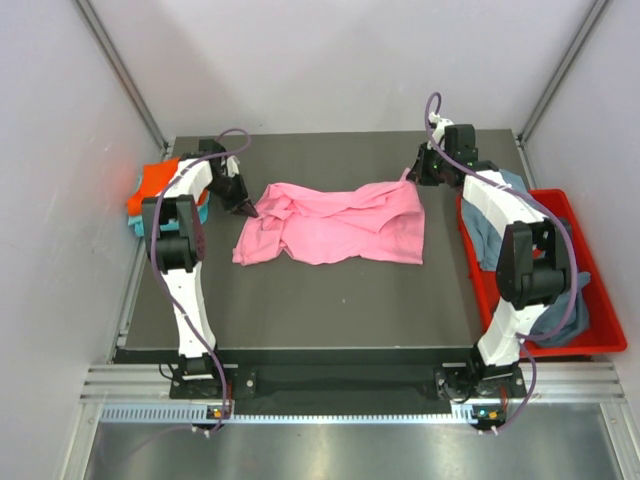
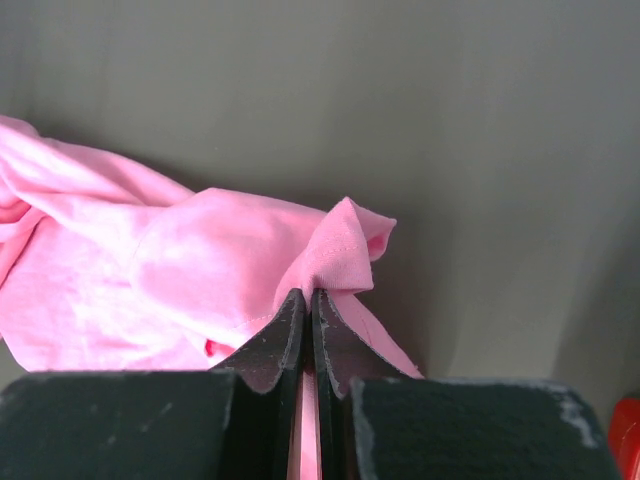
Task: Fold and stack the t-shirts
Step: Flatten the tshirt out
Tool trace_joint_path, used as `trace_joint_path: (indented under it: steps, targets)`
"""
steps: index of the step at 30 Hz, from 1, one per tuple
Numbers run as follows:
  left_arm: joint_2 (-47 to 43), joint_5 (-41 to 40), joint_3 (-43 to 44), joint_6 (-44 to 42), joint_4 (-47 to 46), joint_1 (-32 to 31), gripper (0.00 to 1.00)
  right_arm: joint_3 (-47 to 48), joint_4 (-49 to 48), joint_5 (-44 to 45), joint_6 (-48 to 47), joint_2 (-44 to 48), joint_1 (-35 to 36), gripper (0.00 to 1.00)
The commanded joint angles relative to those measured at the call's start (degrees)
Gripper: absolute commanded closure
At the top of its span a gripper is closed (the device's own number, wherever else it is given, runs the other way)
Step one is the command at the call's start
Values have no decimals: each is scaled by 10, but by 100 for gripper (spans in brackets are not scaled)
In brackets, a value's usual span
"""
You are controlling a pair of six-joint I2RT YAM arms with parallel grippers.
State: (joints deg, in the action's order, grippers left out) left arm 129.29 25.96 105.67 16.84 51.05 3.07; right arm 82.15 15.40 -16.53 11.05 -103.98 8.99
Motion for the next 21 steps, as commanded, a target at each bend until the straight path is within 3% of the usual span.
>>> trace_joint_path:
  steps: [1, 3, 9, 12, 13, 21]
  targets:
    - [-18, 9, 11, 2, -18, 1, 94, 11, -41, 5, -6, 20, 5, 100]
    - [-19, 8, 7, 2, -19, 1, 99, 11, -40, 6, -6, 19, 4, 100]
    - [-22, 2, 2, -1, -20, 1, 100, 6, -43, 6, -5, 24, 5, 100]
    - [-25, -24, 3, 3, -21, 1, 65, 1, -44, 7, -7, 26, 5, 100]
    - [-26, -26, 7, 5, -17, 1, 61, 0, -44, 7, -7, 26, 5, 100]
    - [-24, 4, -19, 36, -29, 0, 62, -1, -47, 6, -5, 26, 6, 100]
